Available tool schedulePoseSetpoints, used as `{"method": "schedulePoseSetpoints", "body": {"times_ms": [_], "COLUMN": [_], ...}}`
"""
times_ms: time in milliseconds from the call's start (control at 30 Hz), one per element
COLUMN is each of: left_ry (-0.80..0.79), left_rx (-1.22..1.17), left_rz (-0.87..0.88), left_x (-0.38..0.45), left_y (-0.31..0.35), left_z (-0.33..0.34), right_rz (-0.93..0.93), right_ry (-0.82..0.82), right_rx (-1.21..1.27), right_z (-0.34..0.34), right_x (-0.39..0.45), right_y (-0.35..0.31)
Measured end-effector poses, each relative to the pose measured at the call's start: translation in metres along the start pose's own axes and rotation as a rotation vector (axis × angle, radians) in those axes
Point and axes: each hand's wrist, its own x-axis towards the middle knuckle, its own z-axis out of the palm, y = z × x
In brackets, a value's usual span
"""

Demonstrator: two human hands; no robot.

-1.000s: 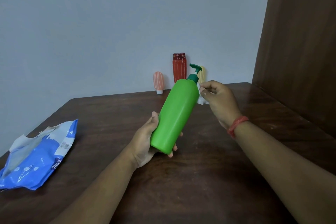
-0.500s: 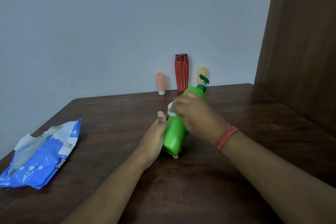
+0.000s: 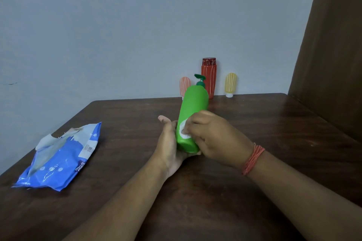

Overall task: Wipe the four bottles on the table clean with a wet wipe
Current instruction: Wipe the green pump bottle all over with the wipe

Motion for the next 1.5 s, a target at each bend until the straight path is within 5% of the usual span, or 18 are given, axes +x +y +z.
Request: {"method": "schedulePoseSetpoints", "body": {"times_ms": [400, 667, 833, 1067, 1267, 1433, 1500], "left_ry": [-0.153, -0.383, -0.307, -0.317, -0.284, -0.284, -0.268], "left_rx": [-0.196, 0.038, 0.08, 0.272, 0.329, 0.36, 0.323], "left_rz": [0.024, -0.022, 0.005, 0.046, 0.049, 0.064, 0.062], "left_x": [-0.004, -0.011, -0.007, -0.008, -0.008, -0.008, -0.007], "left_y": [0.005, -0.004, -0.001, -0.008, -0.007, -0.009, -0.008], "left_z": [-0.008, 0.001, -0.006, 0.001, 0.002, 0.003, 0.001], "right_rz": [-0.212, 0.309, -0.05, 0.346, 0.02, 0.287, 0.2], "right_ry": [0.154, 0.559, 0.257, 0.517, 0.178, 0.379, 0.32], "right_rx": [-0.031, -0.128, -0.113, -0.263, -0.219, -0.253, -0.245], "right_z": [0.003, -0.024, -0.002, -0.023, 0.0, -0.015, -0.011], "right_x": [-0.015, -0.017, -0.017, -0.011, -0.005, -0.005, -0.01], "right_y": [0.005, 0.058, 0.037, 0.072, 0.044, 0.063, 0.056]}}
